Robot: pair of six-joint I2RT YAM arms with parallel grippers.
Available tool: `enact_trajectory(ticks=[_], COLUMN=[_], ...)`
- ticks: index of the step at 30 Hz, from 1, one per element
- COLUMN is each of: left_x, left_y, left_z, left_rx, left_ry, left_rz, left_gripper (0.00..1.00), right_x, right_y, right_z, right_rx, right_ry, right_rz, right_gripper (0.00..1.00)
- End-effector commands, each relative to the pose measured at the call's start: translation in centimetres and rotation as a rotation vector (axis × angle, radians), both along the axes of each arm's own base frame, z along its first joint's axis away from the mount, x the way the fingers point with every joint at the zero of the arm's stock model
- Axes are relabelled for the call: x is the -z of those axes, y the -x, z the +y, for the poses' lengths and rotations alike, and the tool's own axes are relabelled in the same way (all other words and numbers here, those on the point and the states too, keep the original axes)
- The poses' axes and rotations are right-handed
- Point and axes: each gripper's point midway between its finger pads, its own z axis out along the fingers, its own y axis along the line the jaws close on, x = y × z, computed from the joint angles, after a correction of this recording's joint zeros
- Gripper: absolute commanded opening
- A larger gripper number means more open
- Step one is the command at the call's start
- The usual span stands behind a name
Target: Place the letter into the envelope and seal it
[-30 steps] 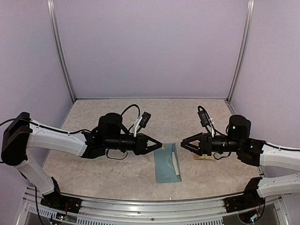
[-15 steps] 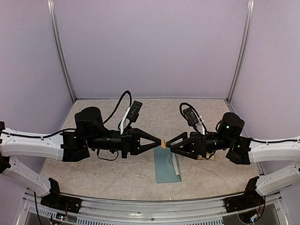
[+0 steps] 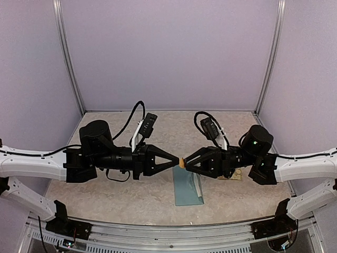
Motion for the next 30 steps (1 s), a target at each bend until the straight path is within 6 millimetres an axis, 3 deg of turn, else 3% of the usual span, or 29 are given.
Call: enact_trajectory(ticks=[1, 30], left_x=[0.3, 0.93], left_y=[0.17, -0.46], left_z=[0.46, 0.53], left_rx=[-0.012, -0.052], left_ry=[-0.01, -0.032], left_rz=[-0.014, -0.008], left_gripper=[0.0, 0.0], right_x=[-1.74, -1.68], right_y=[0.29, -0.1], right_z=[-0.07, -0.14], right_rx=[0.001, 0.031], right_ry=[-0.05, -0.045], right_rz=[-0.031, -0.025], right_gripper=[0.33, 0.14])
